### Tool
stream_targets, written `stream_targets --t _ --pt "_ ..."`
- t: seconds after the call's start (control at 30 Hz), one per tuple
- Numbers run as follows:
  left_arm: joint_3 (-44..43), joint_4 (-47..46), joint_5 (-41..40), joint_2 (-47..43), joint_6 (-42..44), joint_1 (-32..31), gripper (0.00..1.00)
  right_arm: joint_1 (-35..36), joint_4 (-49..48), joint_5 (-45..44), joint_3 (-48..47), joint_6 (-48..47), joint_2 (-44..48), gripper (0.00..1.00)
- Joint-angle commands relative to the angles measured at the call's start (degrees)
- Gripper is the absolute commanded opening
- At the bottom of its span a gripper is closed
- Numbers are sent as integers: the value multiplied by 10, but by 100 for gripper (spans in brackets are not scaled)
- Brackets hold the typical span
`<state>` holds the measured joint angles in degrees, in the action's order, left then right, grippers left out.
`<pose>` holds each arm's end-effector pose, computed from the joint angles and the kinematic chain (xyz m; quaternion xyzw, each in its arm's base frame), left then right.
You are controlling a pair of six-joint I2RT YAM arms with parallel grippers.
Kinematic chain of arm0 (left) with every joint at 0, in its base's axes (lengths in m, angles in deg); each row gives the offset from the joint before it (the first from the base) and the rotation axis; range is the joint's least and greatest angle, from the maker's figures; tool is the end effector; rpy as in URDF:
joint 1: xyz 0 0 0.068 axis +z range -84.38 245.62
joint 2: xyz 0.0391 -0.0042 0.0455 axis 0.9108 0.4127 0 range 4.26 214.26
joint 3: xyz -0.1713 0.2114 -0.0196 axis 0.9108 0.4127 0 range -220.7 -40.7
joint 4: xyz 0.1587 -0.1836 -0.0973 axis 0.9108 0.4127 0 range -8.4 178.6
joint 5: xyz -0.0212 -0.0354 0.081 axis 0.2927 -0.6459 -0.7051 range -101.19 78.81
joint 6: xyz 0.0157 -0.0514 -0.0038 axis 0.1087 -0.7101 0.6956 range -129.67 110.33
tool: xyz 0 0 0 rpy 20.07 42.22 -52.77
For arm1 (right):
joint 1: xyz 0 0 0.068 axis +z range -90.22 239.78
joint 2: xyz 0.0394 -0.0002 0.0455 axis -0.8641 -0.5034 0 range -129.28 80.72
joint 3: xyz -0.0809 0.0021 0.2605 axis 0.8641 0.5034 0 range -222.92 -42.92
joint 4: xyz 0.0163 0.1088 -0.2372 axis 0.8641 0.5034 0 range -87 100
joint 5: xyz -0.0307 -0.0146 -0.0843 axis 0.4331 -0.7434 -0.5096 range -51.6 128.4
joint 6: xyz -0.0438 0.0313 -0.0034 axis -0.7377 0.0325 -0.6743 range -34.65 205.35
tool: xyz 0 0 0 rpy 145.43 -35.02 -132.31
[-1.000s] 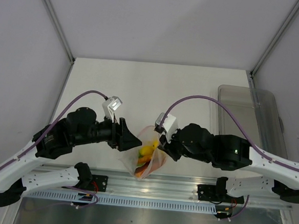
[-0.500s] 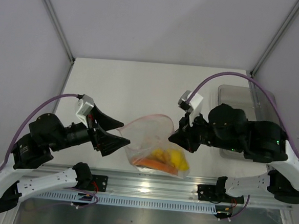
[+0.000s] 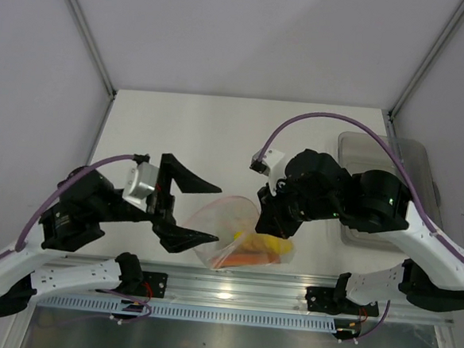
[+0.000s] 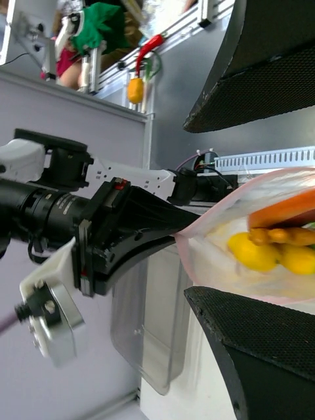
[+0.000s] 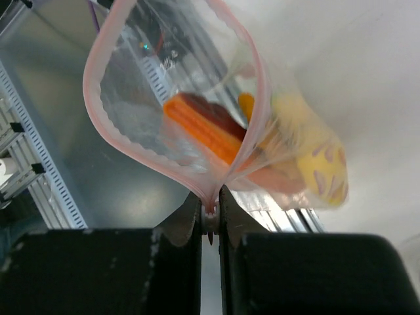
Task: Place the food in the zip-top bag and seal the zipper
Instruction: Zip the zipper food storage bag at the center of the board.
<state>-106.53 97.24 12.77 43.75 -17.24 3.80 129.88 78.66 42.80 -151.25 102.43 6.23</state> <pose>0.0410 -0.1072 0.4636 0.4269 0.4826 -0.5377 0.5438 0.0658 0.1901 0.4811 -0.4213 0.8093 0.3066 0.2712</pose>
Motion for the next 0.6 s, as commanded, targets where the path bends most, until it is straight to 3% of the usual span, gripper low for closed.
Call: stream_targets --t 0.0,0.3,0.57 --pt "-14 -46 63 48 71 -15 99 -5 7 63 -10 7 14 0" --pt "-8 -60 162 119 110 -15 100 -23 -18 108 29 5 34 0" --pt "-28 -9 67 154 124 -25 100 -23 -31 114 34 4 29 0"
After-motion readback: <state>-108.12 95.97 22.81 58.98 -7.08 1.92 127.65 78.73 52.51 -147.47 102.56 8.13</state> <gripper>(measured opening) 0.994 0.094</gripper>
